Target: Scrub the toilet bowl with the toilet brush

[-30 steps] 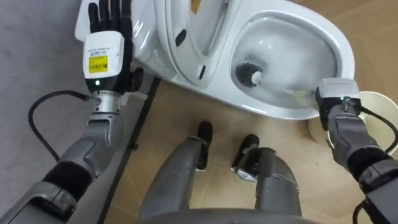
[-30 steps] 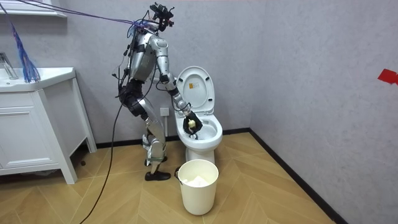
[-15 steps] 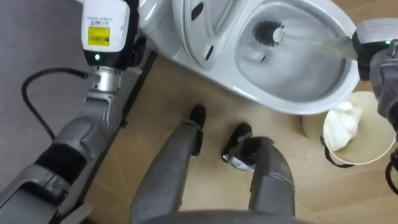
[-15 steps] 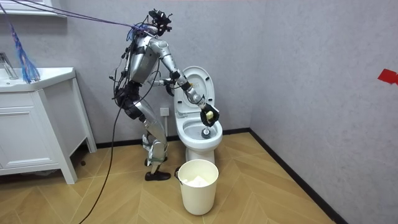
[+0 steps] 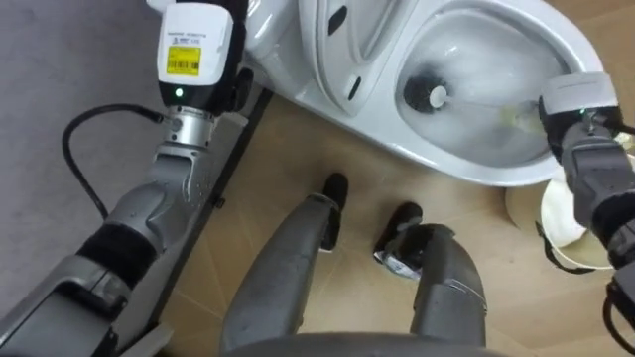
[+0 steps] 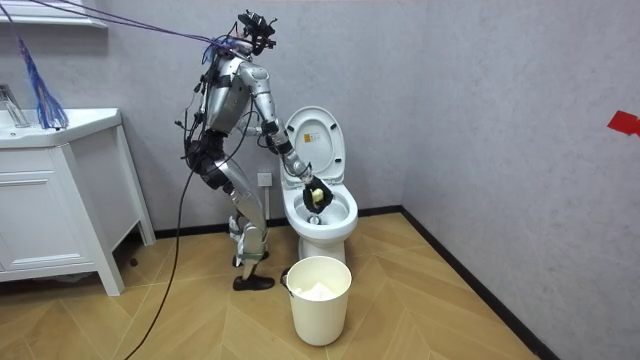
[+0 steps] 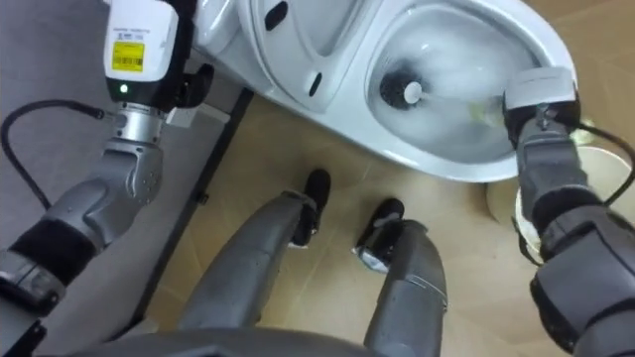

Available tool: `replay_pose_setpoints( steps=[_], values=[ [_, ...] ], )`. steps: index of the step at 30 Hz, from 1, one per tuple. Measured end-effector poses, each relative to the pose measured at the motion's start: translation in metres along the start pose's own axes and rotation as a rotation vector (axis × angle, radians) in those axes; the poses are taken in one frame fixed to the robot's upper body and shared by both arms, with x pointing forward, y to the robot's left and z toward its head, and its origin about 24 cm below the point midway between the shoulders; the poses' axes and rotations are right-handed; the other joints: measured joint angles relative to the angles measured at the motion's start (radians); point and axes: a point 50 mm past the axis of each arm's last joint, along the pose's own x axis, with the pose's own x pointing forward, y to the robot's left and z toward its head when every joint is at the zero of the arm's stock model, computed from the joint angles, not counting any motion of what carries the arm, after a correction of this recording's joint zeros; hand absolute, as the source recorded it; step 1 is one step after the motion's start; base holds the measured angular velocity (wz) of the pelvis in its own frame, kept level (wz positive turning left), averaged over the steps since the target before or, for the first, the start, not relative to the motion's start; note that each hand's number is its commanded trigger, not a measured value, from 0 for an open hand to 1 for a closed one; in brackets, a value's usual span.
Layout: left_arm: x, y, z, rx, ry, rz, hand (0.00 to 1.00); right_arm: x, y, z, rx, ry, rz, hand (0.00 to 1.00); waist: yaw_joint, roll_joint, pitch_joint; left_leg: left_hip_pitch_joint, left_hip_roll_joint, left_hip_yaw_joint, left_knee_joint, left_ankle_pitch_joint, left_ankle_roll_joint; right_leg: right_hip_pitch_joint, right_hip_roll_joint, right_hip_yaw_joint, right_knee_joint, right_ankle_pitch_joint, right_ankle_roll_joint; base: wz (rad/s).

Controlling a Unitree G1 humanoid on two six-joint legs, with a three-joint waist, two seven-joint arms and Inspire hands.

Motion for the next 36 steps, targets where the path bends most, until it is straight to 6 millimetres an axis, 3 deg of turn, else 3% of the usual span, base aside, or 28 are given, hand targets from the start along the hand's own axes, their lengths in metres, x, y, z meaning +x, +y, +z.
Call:
replay_pose_setpoints(
  steps=[2,8,11,16,19,23,24,27,30,36],
  values=[
    [-0.009,-0.006,-0.002,-0.008,0.043,-0.027,0.0,-0.004,0.011,0.008,0.034,0.004,0.036,1.0,-0.011,0.015,-0.0078,0.018,0.002,0.0,-0.014,0.0,0.0,0.023,0.012,-0.002,-0.026,0.005,0.002,-0.02],
    [-0.03,-0.013,-0.013,-0.039,0.14,-0.046,0.0,-0.019,0.03,0.031,0.072,-0.031,0.06,1.0,-0.057,0.03,-0.0175,0.065,0.019,0.017,-0.06,0.002,-0.005,0.057,0.019,0.005,-0.063,0.009,-0.002,-0.06],
    [-0.039,-0.015,-0.017,-0.05,0.189,-0.04,0.0,-0.023,0.036,0.039,0.091,-0.039,0.072,1.0,-0.079,0.035,-0.0208,0.076,0.018,0.018,-0.071,0.002,-0.008,0.072,0.023,0.002,-0.074,0.009,-0.004,0.02],
    [-0.037,-0.015,-0.014,-0.052,0.185,-0.03,0.0,-0.018,0.031,0.034,0.154,-0.01,0.072,1.0,-0.071,0.032,-0.0189,0.077,0.019,0.018,-0.077,0.004,-0.011,0.071,0.022,-0.001,-0.074,0.007,-0.006,0.02],
    [-0.028,-0.012,-0.011,-0.049,0.156,-0.014,0.0,-0.01,0.024,0.023,0.221,0.016,0.104,1.0,-0.064,0.007,-0.0026,0.075,0.017,0.021,-0.071,0.004,-0.01,0.061,0.006,-0.003,-0.048,-0.002,-0.008,0.05],
    [-0.008,0.0,-0.007,-0.05,0.099,0.056,0.0,0.009,-0.013,0.006,0.347,0.029,0.09,1.0,-0.038,-0.042,0.0278,0.051,0.015,0.029,-0.062,0.011,-0.014,0.021,0.002,0.018,-0.016,-0.003,-0.013,-0.01],
    [-0.005,0.005,-0.008,-0.044,0.086,0.075,0.0,0.013,-0.026,0.002,0.37,0.03,0.064,1.0,-0.037,-0.061,0.0309,0.038,0.014,0.031,-0.06,0.016,-0.014,0.003,-0.001,0.021,-0.005,-0.003,-0.016,0.0],
    [0.0,0.014,-0.011,-0.023,0.045,0.094,0.0,0.019,-0.051,-0.009,0.381,0.028,0.015,1.0,-0.034,-0.102,0.0316,0.017,0.014,0.033,-0.044,0.018,-0.016,-0.023,-0.007,0.025,0.018,-0.004,-0.024,0.0],
    [0.002,0.017,-0.013,-0.007,0.031,0.088,0.0,0.021,-0.058,-0.019,0.379,0.034,-0.005,1.0,-0.037,-0.128,0.0305,0.019,0.012,0.04,-0.037,0.019,-0.016,-0.021,-0.011,0.027,0.027,-0.005,-0.025,0.0],
    [0.002,0.015,-0.014,0.015,0.022,0.037,0.0,0.021,-0.058,-0.024,0.383,0.048,-0.006,1.0,-0.041,-0.13,0.0305,0.039,0.002,0.04,-0.035,0.022,-0.009,-0.006,-0.017,0.036,0.031,-0.001,-0.018,-0.02]
  ],
)
